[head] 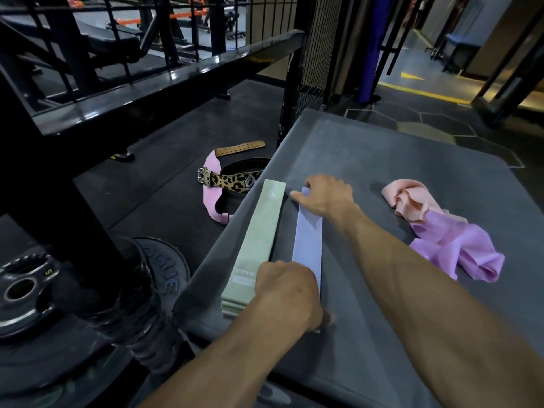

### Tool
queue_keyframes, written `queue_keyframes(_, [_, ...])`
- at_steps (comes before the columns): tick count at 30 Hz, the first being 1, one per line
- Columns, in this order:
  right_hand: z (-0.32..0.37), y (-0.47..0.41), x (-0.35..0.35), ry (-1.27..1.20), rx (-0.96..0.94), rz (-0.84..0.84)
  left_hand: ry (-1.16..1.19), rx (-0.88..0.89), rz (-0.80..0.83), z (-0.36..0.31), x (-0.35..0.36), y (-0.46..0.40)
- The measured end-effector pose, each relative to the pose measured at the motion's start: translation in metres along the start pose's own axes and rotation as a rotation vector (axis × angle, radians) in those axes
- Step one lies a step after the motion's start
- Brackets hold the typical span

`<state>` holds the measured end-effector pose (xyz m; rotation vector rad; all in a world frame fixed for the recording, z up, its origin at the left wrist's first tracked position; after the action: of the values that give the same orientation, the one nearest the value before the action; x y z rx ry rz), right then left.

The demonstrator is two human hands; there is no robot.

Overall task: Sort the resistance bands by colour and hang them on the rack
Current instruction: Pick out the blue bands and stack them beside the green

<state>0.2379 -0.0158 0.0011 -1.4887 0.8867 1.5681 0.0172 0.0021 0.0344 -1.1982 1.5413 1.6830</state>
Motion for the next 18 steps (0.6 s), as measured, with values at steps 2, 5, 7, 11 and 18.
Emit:
queue_keyframes(2, [0.005,-0.002,-0.003,0.056,-0.015,0.024,0.012,0.017,-0.014,0.001,0.002,-0.001])
queue_keyframes(5, [0.012,-0.001,-0.008,0.096,-0.015,0.034,0.022,0.033,-0.028,0.001,0.004,-0.001])
queue_keyframes(7, [0.015,-0.001,-0.01,0.1,0.001,0.042,0.015,0.027,-0.021,0.002,0.004,-0.001])
queue_keyframes(11, [0.016,-0.001,-0.011,0.122,0.003,0.034,0.041,0.021,0.019,0.01,-0.002,-0.001])
queue_keyframes(18, [0.008,-0.002,-0.015,-0.01,0.027,0.103,0.04,0.118,-0.129,0.031,-0.01,0.004])
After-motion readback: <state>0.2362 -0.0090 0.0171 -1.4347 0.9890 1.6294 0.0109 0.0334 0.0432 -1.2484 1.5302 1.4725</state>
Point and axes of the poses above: each hand's wrist, its own y-axis away from the middle knuckle, its own x-axis out of the palm, z = x × y, the point moved 1 cm from there along -y, towards the middle knuckle
